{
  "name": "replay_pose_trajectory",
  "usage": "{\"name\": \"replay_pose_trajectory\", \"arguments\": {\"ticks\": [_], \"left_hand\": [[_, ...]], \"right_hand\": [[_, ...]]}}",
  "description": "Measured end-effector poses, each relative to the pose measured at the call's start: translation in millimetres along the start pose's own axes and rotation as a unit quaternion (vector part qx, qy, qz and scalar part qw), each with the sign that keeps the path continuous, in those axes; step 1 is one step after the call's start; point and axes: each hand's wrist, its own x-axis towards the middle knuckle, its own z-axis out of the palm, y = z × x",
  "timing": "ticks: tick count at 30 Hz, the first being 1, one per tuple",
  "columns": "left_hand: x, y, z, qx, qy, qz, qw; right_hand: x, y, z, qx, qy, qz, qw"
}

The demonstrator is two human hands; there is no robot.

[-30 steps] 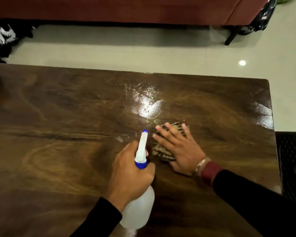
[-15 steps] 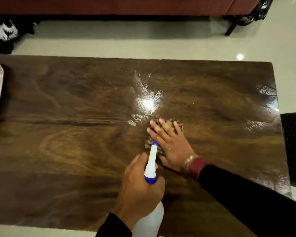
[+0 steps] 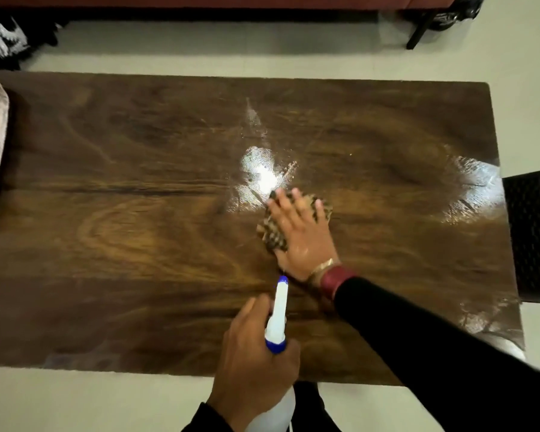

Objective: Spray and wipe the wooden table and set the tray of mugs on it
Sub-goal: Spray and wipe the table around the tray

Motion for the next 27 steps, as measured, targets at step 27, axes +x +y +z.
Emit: {"name": "replay_pose_trajectory", "arguments": {"ticks": [27], "left_hand": [[-61,-46,-11,0.005,-0.069,-0.040,0.997]], "right_hand": [[-245,17,52,0.023,-0.009,0.227,0.974]]}}
